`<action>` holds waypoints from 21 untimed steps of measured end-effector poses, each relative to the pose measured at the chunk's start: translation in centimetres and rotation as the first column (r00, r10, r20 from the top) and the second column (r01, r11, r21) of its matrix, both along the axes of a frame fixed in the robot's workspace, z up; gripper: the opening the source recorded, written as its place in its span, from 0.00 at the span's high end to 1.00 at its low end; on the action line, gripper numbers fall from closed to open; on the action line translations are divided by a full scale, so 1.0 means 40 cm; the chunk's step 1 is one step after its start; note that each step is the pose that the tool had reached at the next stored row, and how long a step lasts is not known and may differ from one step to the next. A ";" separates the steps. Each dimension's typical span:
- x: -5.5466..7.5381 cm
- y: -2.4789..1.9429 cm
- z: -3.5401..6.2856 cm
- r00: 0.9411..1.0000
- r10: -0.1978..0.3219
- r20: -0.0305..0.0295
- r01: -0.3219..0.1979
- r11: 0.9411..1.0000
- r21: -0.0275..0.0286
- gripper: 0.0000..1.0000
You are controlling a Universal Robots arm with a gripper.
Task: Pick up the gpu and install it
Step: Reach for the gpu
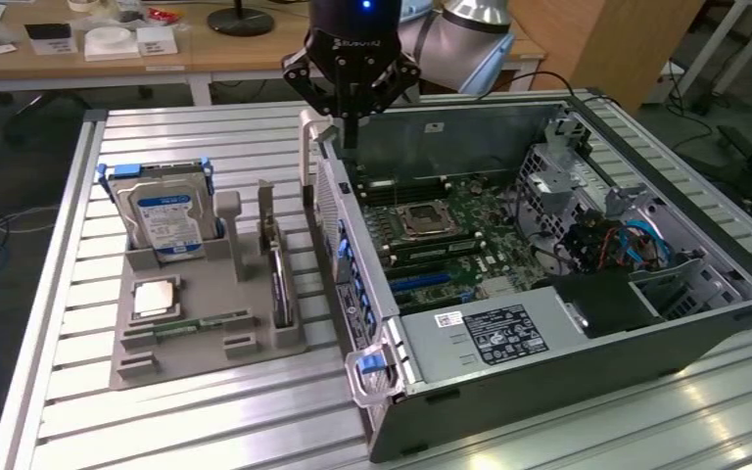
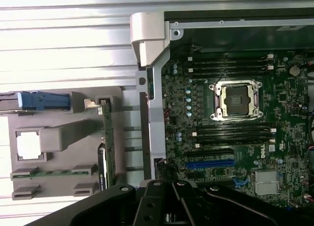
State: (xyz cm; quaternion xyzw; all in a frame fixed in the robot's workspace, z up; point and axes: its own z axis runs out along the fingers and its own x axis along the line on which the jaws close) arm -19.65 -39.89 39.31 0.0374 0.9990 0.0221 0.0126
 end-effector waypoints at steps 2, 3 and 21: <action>-0.006 0.000 0.000 1.000 0.000 0.000 0.000 1.000 0.000 0.89; -0.008 0.000 0.000 1.000 0.000 0.000 0.000 1.000 0.000 0.89; -0.036 0.000 0.000 1.000 0.000 0.000 0.000 1.000 0.000 0.89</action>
